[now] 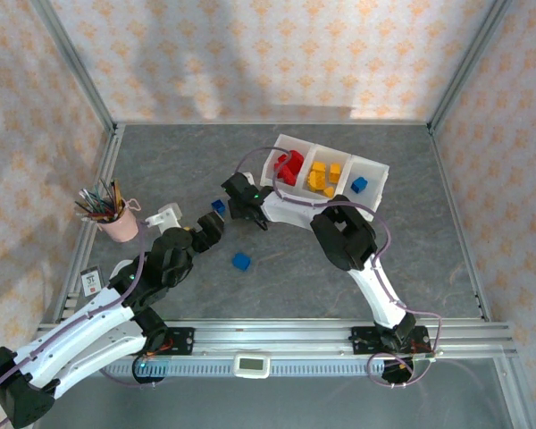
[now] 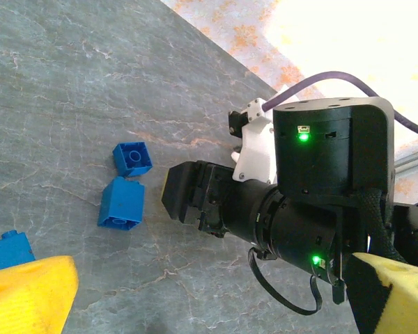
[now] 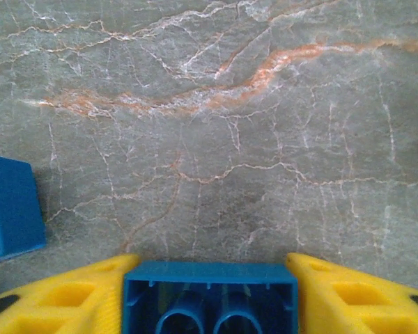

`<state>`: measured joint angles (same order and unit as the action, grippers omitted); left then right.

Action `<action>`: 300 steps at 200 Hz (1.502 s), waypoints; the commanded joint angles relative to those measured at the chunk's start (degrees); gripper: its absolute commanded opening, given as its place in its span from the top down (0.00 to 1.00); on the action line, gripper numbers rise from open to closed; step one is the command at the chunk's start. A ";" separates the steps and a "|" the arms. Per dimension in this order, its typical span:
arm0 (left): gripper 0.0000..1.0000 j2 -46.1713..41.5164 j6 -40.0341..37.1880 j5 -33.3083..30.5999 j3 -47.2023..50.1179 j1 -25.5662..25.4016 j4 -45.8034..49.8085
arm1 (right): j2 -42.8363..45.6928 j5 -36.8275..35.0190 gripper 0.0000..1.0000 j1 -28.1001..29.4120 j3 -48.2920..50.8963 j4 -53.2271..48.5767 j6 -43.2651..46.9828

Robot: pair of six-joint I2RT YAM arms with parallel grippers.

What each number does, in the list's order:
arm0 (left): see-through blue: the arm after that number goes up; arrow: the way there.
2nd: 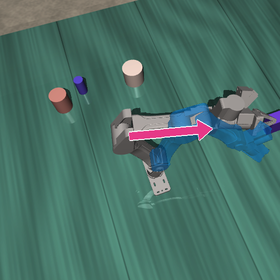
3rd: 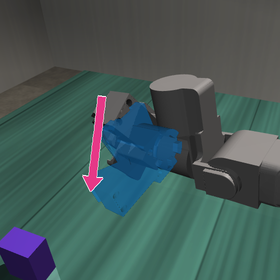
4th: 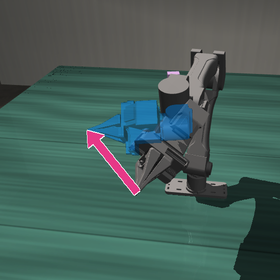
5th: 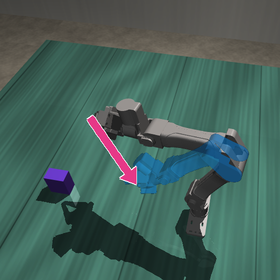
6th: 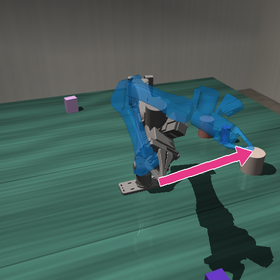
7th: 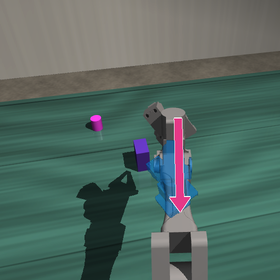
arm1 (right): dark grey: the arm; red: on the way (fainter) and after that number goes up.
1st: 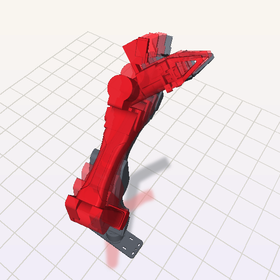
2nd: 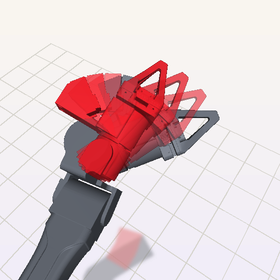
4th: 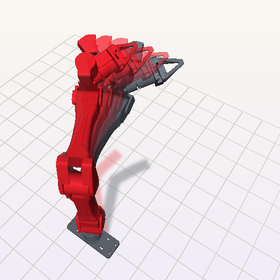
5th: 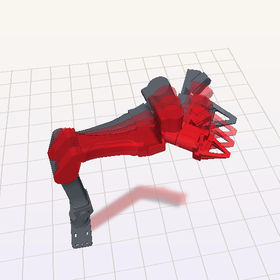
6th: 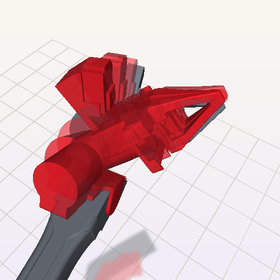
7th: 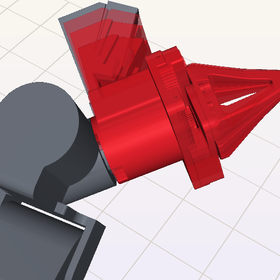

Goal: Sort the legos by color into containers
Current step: Pick up the lego from the center of the table, then place the lego in the container.

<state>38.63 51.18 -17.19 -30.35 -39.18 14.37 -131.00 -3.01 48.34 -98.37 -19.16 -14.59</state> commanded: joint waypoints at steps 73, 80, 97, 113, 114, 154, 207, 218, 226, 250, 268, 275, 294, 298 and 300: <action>0.01 1.40 -1.58 2.65 -2.15 0.86 -0.37 | 14.32 2.46 0.59 -1.01 11.87 2.69 -1.22; 0.01 1.57 -1.77 3.06 -2.41 0.86 -0.40 | 16.30 2.77 0.59 -1.38 13.90 3.34 -1.64; 0.01 2.27 -2.28 4.05 -3.00 0.86 -0.77 | 21.72 2.75 0.59 -2.57 19.37 4.56 -2.60; 0.01 3.38 -2.70 5.69 -3.22 0.90 -2.27 | 26.87 2.27 0.59 -4.24 24.34 5.24 -3.52; 0.01 3.47 -2.73 5.77 -3.18 0.88 -2.43 | 27.21 2.20 0.59 -4.32 24.70 5.26 -3.56; 0.01 8.92 -3.61 11.19 -3.97 0.77 -7.57 | 39.15 -1.82 0.58 -9.61 34.12 4.30 -4.43; 0.01 18.70 -4.63 16.23 -6.50 -1.26 -15.35 | 46.96 -3.76 0.57 -22.75 39.84 2.71 -4.10; 0.01 21.00 -5.10 16.83 -7.53 -1.90 -16.53 | 47.02 -4.26 0.57 -25.32 40.22 2.95 -3.72; 0.01 22.55 -5.38 17.01 -8.39 -2.20 -16.91 | 46.72 -4.29 0.57 -27.19 40.43 3.34 -3.63; 0.01 26.46 -5.89 18.34 -10.35 -2.90 -19.03 | 44.60 -4.86 0.57 -31.51 39.66 4.08 -3.43; 0.01 28.58 -6.22 19.28 -11.51 -3.01 -20.53 | 42.48 -4.77 0.57 -33.52 38.75 5.17 -3.34; 0.01 29.21 -6.35 19.54 -11.88 -3.10 -20.98 | 41.42 -4.98 0.57 -34.08 38.41 5.93 -3.34; 0.01 30.92 -6.87 19.70 -13.10 -3.07 -21.71 | 37.94 -6.35 0.57 -35.41 36.81 6.79 -3.19; 0.01 31.25 -7.03 19.73 -13.43 -3.10 -21.67 | 37.23 -6.68 0.57 -35.61 36.41 6.90 -3.12; 0.01 31.44 -7.12 19.80 -13.60 -3.10 -21.62 | 36.74 -6.69 0.57 -35.80 36.23 6.95 -3.13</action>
<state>67.37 46.17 1.19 -40.16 -41.65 -3.73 -88.90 -6.33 14.35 -59.09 -14.48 -17.96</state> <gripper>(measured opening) 0.992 0.456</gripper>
